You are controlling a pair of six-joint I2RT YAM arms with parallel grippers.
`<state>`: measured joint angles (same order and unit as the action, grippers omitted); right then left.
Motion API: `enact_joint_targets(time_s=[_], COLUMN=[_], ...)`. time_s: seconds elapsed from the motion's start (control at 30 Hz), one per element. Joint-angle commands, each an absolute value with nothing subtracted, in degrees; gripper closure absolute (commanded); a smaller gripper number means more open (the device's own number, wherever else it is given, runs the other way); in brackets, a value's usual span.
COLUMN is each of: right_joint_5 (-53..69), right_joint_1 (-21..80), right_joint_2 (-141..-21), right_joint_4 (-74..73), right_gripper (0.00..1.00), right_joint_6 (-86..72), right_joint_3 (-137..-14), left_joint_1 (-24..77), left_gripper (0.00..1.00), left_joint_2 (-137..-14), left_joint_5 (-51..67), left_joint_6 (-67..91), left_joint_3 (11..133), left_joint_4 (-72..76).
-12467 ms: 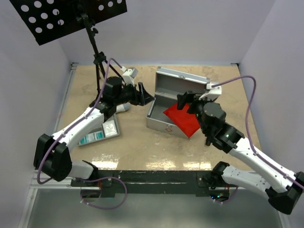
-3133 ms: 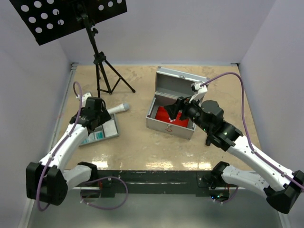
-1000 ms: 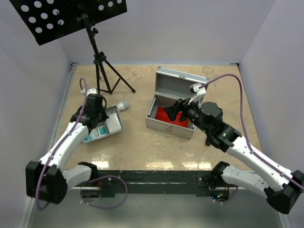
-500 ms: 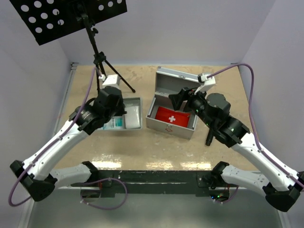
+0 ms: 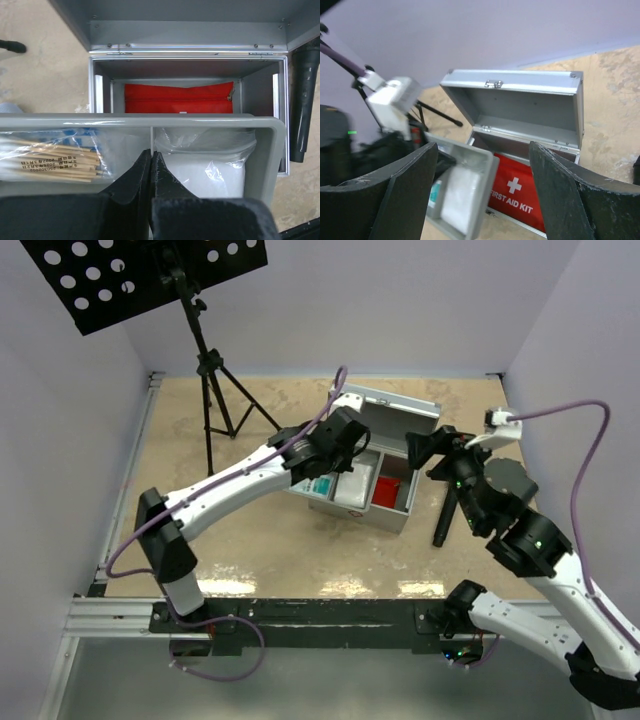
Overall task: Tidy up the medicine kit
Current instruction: Place the medicine box compartment inside the medicine box.
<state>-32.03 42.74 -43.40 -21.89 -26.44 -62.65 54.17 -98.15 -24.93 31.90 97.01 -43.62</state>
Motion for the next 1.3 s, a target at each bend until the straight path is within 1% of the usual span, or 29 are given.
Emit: enact_joint_targets(time_s=[0.0,0.3,0.53,0.73,1.07,1.27], right_joint_5=[-36.0,-38.0,-37.7,-37.3,-37.0,-36.9], right_joint_1=[42.7,42.7,42.7,42.7,42.7,42.7], right_joint_2=[-40.8,-36.8,-35.0,-34.3,-33.8,-34.0], right_joint_4=[-22.2,-24.2,-24.5,-24.3,-23.4,-23.2], right_gripper=[0.21,0.21,0.21,0.21,0.21,0.21], right_joint_6=[-27.3,-27.8,-28.2,-28.2,-28.2,-28.0], right_joint_3=[-63.5,-61.5,-59.8,-59.0,-58.1,-58.0], left_joint_1=[54.4,56.2,57.7,57.7,57.7,57.7], left_gripper=[1.00,1.00,1.00,1.00,1.00,1.00], left_joint_2=[-103.1,-116.1,-123.0,-124.7,-127.4,-128.5], left_joint_5=[-22.9,-21.9,-21.9,-21.8,-25.8,-26.5], left_joint_6=[29.3,29.3,29.3,29.7,29.7,29.4], left_joint_3=[104.2,117.2,125.5,126.0,130.5,131.0], left_joint_4=[-40.5,-42.5,-45.2,-46.1,-52.3,-52.9])
